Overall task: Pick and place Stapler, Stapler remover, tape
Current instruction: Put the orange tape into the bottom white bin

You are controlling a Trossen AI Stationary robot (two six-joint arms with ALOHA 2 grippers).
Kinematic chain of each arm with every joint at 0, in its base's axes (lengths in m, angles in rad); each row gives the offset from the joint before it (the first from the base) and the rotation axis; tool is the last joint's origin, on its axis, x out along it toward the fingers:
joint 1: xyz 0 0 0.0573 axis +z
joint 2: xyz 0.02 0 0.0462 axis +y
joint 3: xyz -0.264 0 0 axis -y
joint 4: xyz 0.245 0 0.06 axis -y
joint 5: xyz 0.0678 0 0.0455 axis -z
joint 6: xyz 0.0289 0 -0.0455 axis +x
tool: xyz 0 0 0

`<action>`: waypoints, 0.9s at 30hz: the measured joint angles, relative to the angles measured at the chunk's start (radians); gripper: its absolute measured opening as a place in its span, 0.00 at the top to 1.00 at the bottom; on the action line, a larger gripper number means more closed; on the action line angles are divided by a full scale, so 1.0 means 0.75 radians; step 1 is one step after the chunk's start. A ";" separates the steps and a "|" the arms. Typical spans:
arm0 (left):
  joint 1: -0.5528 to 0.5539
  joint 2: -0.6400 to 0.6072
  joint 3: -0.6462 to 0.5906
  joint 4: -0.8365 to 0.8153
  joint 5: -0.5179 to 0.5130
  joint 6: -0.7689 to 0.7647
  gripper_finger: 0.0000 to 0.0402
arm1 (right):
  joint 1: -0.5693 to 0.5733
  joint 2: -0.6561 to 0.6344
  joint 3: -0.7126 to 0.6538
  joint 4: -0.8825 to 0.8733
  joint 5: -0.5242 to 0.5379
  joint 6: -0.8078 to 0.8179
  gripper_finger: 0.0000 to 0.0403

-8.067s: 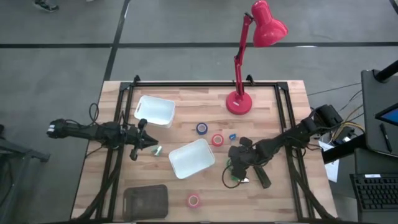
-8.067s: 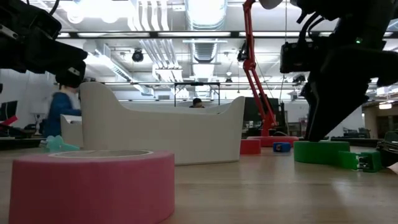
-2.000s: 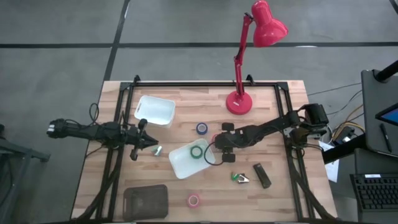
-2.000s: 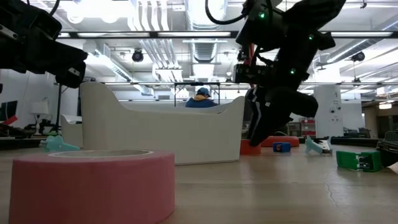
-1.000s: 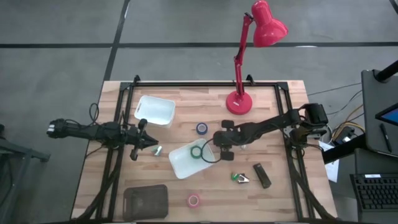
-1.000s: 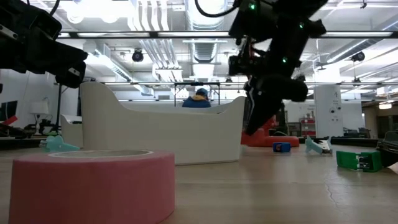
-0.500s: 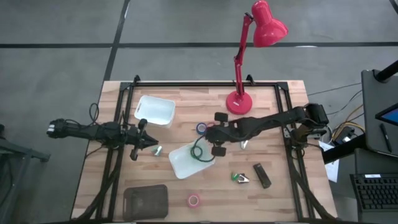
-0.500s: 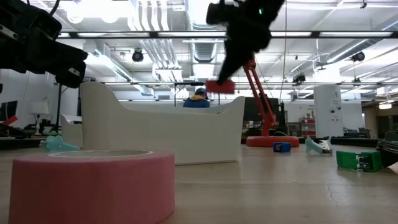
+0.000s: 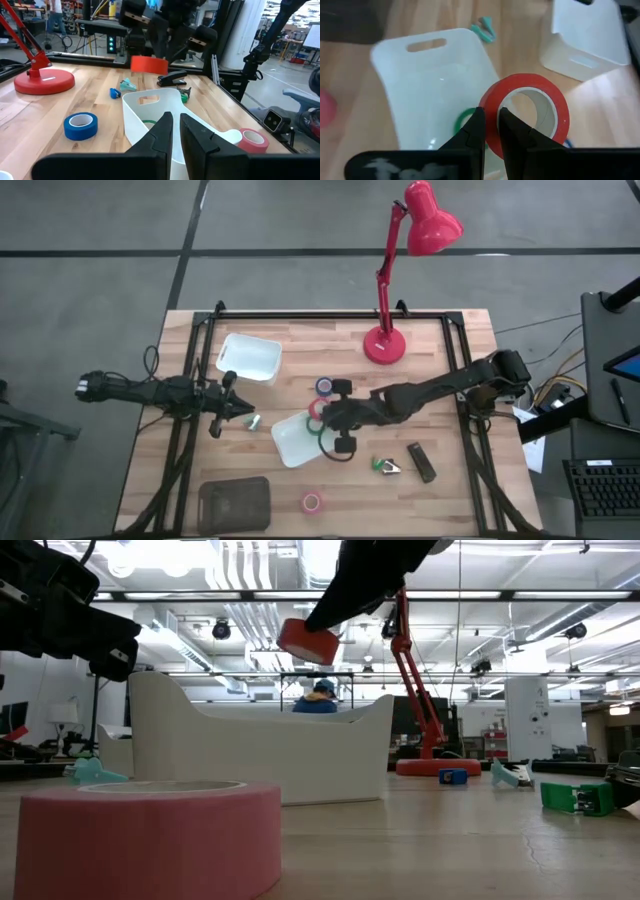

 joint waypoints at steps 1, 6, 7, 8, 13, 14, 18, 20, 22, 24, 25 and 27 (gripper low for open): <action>0.000 0.000 0.000 0.000 0.000 0.000 0.90 | 0.001 0.012 0.000 0.013 -0.003 0.015 0.92; 0.000 0.001 0.000 0.000 0.000 0.000 0.90 | 0.001 0.102 0.022 0.019 -0.015 0.051 0.92; 0.000 0.000 0.000 0.000 0.000 0.000 0.90 | 0.000 0.123 0.028 0.018 -0.014 0.049 0.92; 0.000 0.000 0.000 0.000 0.000 0.000 0.90 | -0.001 0.146 0.036 0.014 -0.013 0.043 0.92; 0.000 0.000 0.000 0.000 0.000 0.000 0.90 | -0.001 0.219 0.084 -0.013 -0.017 0.040 0.92; 0.000 0.001 0.000 0.000 0.000 0.000 0.90 | -0.001 0.232 0.093 -0.023 -0.024 0.042 0.92; 0.000 0.003 0.000 0.000 -0.001 0.000 0.90 | -0.001 0.293 0.133 -0.043 -0.049 0.037 0.92; 0.000 0.002 0.000 0.000 -0.001 -0.001 0.90 | -0.003 0.329 0.158 -0.048 -0.050 0.030 0.92; 0.000 0.007 0.000 0.000 0.000 0.000 0.90 | -0.006 0.364 0.186 -0.098 -0.051 0.024 0.92; 0.000 0.009 0.000 0.000 -0.001 0.000 0.90 | -0.009 0.401 0.212 -0.138 -0.048 0.024 0.92; 0.000 0.010 0.000 0.000 -0.001 0.000 0.90 | -0.009 0.415 0.221 -0.154 -0.048 0.024 0.92; 0.000 0.010 0.000 0.000 -0.001 0.000 0.90 | -0.010 0.433 0.240 -0.172 -0.043 0.024 0.92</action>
